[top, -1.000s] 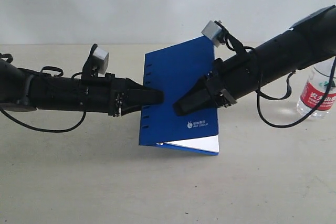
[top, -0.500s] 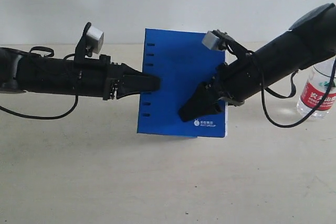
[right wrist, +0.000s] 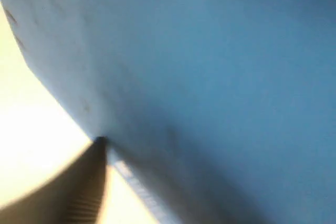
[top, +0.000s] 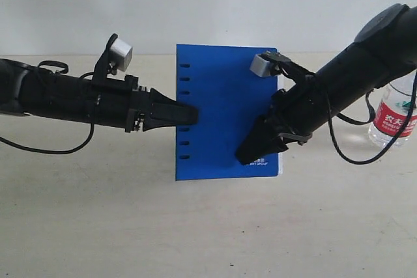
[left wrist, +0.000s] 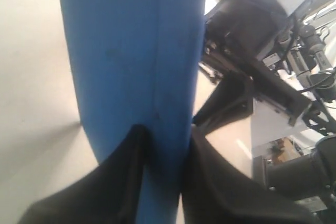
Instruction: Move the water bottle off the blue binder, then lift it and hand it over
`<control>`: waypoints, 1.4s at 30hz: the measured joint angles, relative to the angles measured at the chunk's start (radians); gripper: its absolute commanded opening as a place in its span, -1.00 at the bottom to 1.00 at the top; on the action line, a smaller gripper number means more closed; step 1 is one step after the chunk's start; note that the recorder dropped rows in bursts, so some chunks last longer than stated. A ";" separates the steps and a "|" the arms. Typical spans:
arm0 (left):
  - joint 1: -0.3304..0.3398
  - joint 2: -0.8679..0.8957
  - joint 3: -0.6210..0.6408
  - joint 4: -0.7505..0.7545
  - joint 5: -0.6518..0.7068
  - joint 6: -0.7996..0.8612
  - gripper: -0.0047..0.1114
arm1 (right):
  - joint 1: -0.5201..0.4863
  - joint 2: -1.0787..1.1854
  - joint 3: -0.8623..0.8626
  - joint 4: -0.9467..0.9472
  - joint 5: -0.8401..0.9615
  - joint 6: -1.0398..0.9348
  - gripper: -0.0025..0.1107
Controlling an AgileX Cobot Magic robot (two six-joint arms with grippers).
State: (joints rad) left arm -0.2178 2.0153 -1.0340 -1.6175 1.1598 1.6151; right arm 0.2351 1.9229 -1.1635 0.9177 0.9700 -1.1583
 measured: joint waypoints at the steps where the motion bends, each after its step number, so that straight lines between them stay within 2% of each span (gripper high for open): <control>1: 0.000 0.000 0.000 0.006 -0.007 0.002 -0.84 | 0.000 0.000 0.000 -0.003 -0.003 0.008 -0.85; 2: 0.000 0.000 0.000 0.010 -0.018 0.004 -0.84 | 0.000 0.000 0.000 -0.011 -0.006 0.009 -0.95; 7: 0.004 0.000 0.000 0.013 -0.043 0.008 -0.84 | 0.004 -0.006 0.000 -0.021 -0.036 -0.006 -0.96; 12: -0.020 0.000 0.002 -0.021 -0.066 0.036 -0.83 | 0.000 -0.008 0.000 -0.024 -0.049 -0.071 -0.96; 15: -0.041 0.000 0.006 -0.048 -0.080 0.073 -0.63 | -0.011 -0.008 0.000 -0.028 -0.047 -0.097 -0.96; 19: -0.068 0.011 0.006 -0.095 -0.108 0.086 -0.19 | -0.016 -0.006 0.000 -0.039 -0.054 -0.111 -0.96; 21: -0.079 0.020 0.006 -0.111 -0.112 0.088 -0.12 | -0.016 0.003 0.000 -0.041 -0.059 -0.121 -0.96; 28: -0.131 0.077 0.002 -0.152 -0.135 0.143 -0.22 | -0.018 0.040 0.000 -0.050 -0.054 -0.193 -0.96; 30: -0.145 0.093 -0.008 -0.155 -0.143 0.156 -0.39 | -0.016 0.044 0.000 -0.058 -0.052 -0.202 -0.96; 33: -0.156 0.119 -0.033 -0.150 -0.183 0.160 -0.85 | -0.001 0.050 0.000 -0.064 -0.060 -0.198 -0.96; 39: -0.163 0.129 -0.074 -0.109 -0.200 0.160 -0.84 | 0.007 0.054 0.000 -0.070 -0.081 -0.171 -0.94; 42: -0.163 0.129 -0.082 -0.103 -0.212 0.157 -0.84 | 0.013 0.054 0.000 -0.072 -0.097 -0.143 -0.71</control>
State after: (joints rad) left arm -0.3807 2.1444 -1.1155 -1.7205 0.9475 1.7726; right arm 0.2479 1.9764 -1.1635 0.8453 0.8732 -1.3014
